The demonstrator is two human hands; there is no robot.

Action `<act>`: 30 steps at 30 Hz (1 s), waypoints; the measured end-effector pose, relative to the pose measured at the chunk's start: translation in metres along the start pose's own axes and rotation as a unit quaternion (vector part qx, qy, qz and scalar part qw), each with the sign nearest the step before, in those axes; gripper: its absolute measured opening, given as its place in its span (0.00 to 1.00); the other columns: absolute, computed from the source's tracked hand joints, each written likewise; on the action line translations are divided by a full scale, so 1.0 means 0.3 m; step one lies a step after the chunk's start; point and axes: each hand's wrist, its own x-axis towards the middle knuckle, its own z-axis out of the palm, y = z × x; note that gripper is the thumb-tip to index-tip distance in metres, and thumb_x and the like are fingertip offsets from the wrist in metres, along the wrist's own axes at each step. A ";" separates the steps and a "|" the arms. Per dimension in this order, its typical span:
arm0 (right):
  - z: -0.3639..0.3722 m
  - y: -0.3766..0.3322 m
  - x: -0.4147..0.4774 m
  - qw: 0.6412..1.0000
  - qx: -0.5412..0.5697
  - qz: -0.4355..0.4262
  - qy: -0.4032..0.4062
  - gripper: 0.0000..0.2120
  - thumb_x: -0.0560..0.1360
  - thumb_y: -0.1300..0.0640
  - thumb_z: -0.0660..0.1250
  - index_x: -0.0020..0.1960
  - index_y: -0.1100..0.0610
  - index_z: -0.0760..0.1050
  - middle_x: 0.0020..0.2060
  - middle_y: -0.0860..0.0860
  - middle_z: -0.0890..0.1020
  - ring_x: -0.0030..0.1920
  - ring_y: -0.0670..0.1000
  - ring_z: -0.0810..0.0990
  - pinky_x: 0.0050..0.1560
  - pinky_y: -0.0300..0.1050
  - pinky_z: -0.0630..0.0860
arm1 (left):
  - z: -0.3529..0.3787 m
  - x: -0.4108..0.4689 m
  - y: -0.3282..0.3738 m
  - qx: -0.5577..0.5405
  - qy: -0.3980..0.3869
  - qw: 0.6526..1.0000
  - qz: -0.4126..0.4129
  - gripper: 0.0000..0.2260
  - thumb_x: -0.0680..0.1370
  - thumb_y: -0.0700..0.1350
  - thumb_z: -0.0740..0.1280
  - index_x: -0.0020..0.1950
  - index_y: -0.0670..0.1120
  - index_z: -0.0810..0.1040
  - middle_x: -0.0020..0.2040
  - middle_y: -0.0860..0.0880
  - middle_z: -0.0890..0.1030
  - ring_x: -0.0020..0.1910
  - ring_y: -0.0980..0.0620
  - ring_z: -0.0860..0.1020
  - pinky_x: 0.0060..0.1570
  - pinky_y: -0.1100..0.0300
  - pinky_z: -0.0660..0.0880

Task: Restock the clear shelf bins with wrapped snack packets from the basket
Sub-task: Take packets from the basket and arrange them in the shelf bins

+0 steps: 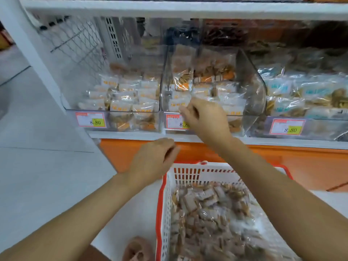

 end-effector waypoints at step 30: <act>0.104 0.077 -0.538 0.993 0.071 -0.088 0.035 0.13 0.64 0.70 0.76 0.40 0.60 0.74 0.46 0.53 0.77 0.45 0.52 0.75 0.41 0.41 0.72 | 0.128 -0.109 0.061 -0.623 -0.102 0.656 -0.413 0.17 0.76 0.50 0.65 0.61 0.42 0.78 0.49 0.43 0.84 0.45 0.50 0.83 0.42 0.61 0.80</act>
